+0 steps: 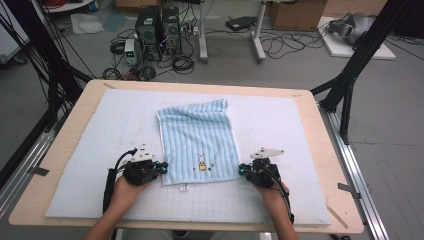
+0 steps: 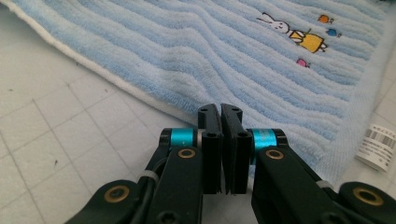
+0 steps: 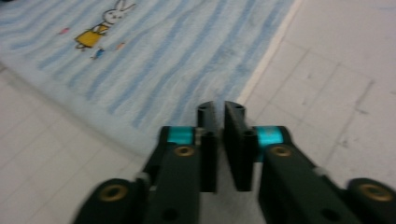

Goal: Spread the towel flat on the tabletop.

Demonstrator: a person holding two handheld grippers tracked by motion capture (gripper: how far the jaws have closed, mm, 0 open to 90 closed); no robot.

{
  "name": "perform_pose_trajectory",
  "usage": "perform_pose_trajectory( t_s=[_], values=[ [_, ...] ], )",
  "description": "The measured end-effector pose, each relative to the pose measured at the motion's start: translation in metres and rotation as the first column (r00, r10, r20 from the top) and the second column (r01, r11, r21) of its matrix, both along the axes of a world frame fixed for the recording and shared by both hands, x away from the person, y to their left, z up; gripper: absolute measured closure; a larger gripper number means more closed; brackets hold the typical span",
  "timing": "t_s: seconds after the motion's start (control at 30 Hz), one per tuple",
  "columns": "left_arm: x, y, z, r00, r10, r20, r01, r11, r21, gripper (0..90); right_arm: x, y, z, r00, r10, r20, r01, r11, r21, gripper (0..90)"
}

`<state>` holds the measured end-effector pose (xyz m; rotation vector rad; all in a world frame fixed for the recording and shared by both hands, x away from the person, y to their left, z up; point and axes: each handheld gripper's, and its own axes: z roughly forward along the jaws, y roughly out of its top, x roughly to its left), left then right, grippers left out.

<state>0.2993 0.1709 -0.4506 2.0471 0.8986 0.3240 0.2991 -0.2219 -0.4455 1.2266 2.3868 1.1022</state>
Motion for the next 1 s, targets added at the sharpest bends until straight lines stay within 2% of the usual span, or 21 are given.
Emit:
perform_pose_trajectory(
  t_s=[0.17, 0.2, 0.23, 0.3, 0.4, 0.43, 0.47, 0.5, 0.53, 0.6, 0.63, 0.67, 0.7, 0.73, 0.77, 0.83, 0.87, 0.93, 0.97, 1.0],
  values=[
    [-0.003, 0.008, 0.002, 0.9995, -0.020, -0.022, 0.020, 0.9997, -0.014, 86.7, -0.009, -0.001, 0.002, 0.9991, 0.024, -0.036, -0.023, 0.9996, 0.013, 88.4],
    [-0.005, 0.010, 0.002, 0.9993, -0.024, -0.027, 0.024, 0.9994, -0.024, 86.6, -0.017, -0.001, 0.003, 0.9976, 0.052, -0.045, -0.051, 0.9985, 0.016, 88.5],
    [-0.010, 0.015, 0.004, 0.9985, -0.048, -0.027, 0.047, 0.9982, -0.037, 86.6, -0.022, -0.001, 0.003, 0.9971, 0.061, -0.045, -0.061, 0.9981, 0.012, 88.5],
    [-0.015, 0.018, 0.005, 0.9974, -0.065, -0.032, 0.063, 0.9965, -0.055, 86.6, -0.033, -0.002, 0.005, 0.9955, 0.083, -0.046, -0.083, 0.9965, 0.014, 88.5],
    [-0.021, 0.022, 0.006, 0.9951, -0.092, -0.035, 0.090, 0.9945, -0.054, 86.6, -0.049, -0.003, 0.008, 0.9921, 0.116, -0.047, -0.115, 0.9930, 0.025, 88.5],
    [-0.029, 0.025, 0.007, 0.9929, -0.111, -0.042, 0.108, 0.9916, -0.071, 86.6, -0.055, -0.003, 0.009, 0.9905, 0.129, -0.048, -0.128, 0.9913, 0.031, 88.5],
    [-0.029, 0.025, 0.007, 0.9929, -0.111, -0.042, 0.108, 0.9916, -0.071, 86.6, -0.060, -0.003, 0.010, 0.9889, 0.140, -0.050, -0.138, 0.9900, 0.028, 88.5],
    [-0.038, 0.028, 0.007, 0.9895, -0.135, -0.052, 0.130, 0.9879, -0.084, 86.6, -0.065, -0.004, 0.010, 0.9878, 0.148, -0.049, -0.147, 0.9887, 0.030, 88.5],
    [-0.038, 0.028, 0.007, 0.9895, -0.135, -0.052, 0.130, 0.9879, -0.084, 86.6, -0.072, -0.004, 0.011, 0.9853, 0.165, -0.046, -0.163, 0.9860, 0.035, 88.5],
    [-0.054, 0.032, 0.007, 0.9819, -0.178, -0.064, 0.173, 0.9818, -0.079, 86.6, -0.083, -0.005, 0.013, 0.9815, 0.184, -0.052, -0.182, 0.9822, 0.048, 88.4],
    [-0.054, 0.032, 0.007, 0.9819, -0.178, -0.064, 0.173, 0.9818, -0.079, 86.6, -0.088, -0.005, 0.014, 0.9798, 0.193, -0.051, -0.190, 0.9802, 0.055, 88.4],
    [-0.063, 0.035, 0.006, 0.9768, -0.200, -0.078, 0.193, 0.9773, -0.088, 86.6, -0.091, -0.005, 0.015, 0.9766, 0.208, -0.054, -0.205, 0.9769, 0.062, 88.4],
    [-0.063, 0.035, 0.006, 0.9768, -0.200, -0.078, 0.193, 0.9773, -0.088, 86.6, -0.095, -0.005, 0.015, 0.9751, 0.213, -0.062, -0.209, 0.9758, 0.064, 88.3],
    [-0.070, 0.038, 0.005, 0.9730, -0.217, -0.078, 0.210, 0.9730, -0.096, 85.9, -0.098, -0.004, 0.015, 0.9732, 0.220, -0.067, -0.216, 0.9744, 0.063, 88.1],
    [-0.072, 0.038, 0.005, 0.9770, -0.204, -0.062, 0.197, 0.9746, -0.106, 80.9, -0.099, -0.004, 0.015, 0.9731, 0.222, -0.063, -0.218, 0.9740, 0.061, 86.6],
    [-0.069, 0.040, 0.007, 0.9903, -0.134, -0.036, 0.130, 0.9854, -0.110, 54.0, -0.096, -0.004, 0.015, 0.9758, 0.211, -0.059, -0.206, 0.9761, 0.068, 80.1],
    [-0.066, 0.041, 0.009, 0.9938, -0.108, -0.025, 0.104, 0.9865, -0.126, 49.2, -0.093, -0.005, 0.015, 0.9797, 0.192, -0.057, -0.188, 0.9794, 0.075, 77.9],
    [-0.059, 0.044, 0.014, 0.9983, -0.058, 0.000, 0.057, 0.9859, -0.157, 45.6, -0.085, -0.006, 0.017, 0.9873, 0.155, -0.032, -0.152, 0.9850, 0.081, 68.9],
    [-0.059, 0.044, 0.014, 0.9983, -0.058, 0.000, 0.057, 0.9859, -0.157, 44.2, -0.080, -0.006, 0.019, 0.9911, 0.133, -0.011, -0.131, 0.9874, 0.089, 67.3],
    [-0.055, 0.044, 0.016, 0.9991, -0.038, 0.017, 0.040, 0.9851, -0.167, 44.3, -0.074, -0.005, 0.020, 0.9938, 0.111, 0.004, -0.111, 0.9891, 0.097, 65.8]
  ],
)
